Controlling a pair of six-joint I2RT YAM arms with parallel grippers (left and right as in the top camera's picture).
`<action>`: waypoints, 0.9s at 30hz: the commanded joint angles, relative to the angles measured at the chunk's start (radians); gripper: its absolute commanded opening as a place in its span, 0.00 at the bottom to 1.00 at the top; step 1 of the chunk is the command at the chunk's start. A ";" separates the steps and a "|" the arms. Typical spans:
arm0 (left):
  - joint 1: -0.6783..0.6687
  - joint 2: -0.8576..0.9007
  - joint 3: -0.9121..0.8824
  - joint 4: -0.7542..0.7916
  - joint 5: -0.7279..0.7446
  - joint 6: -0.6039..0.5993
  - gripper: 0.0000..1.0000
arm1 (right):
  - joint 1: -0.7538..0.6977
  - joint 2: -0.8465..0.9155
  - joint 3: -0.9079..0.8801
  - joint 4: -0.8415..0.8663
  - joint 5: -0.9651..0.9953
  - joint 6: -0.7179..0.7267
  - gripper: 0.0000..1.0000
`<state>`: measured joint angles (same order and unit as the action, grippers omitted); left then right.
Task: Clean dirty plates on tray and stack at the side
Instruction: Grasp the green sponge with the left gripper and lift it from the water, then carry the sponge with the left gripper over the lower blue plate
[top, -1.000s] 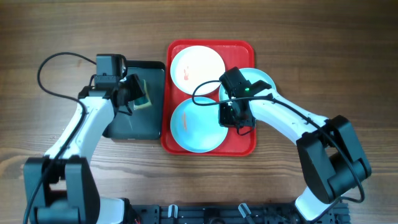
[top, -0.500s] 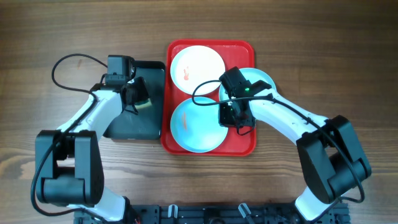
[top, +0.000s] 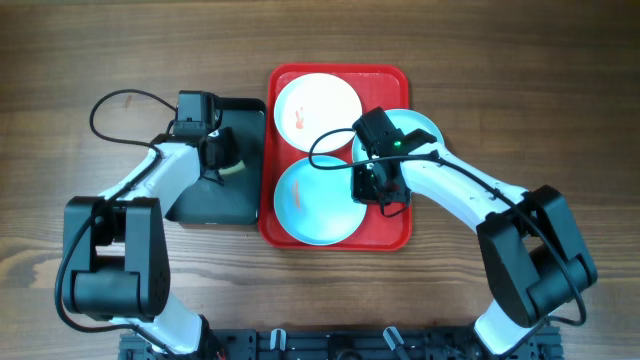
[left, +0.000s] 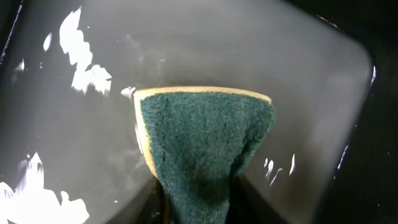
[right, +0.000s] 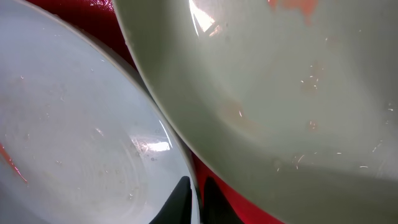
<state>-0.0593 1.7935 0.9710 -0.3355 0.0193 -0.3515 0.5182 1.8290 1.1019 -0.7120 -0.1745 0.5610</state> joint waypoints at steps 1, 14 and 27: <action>-0.005 0.009 -0.007 0.003 -0.010 0.006 0.34 | -0.005 0.014 -0.003 0.005 0.017 0.014 0.09; -0.005 -0.191 -0.006 -0.024 0.026 0.088 0.04 | -0.005 0.014 -0.003 0.005 0.017 0.014 0.04; -0.004 -0.404 -0.006 -0.114 0.066 0.267 0.04 | -0.005 0.014 -0.003 0.005 0.017 0.014 0.04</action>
<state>-0.0601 1.3968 0.9585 -0.4454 0.0727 -0.1234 0.5182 1.8290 1.1019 -0.7094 -0.1745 0.5678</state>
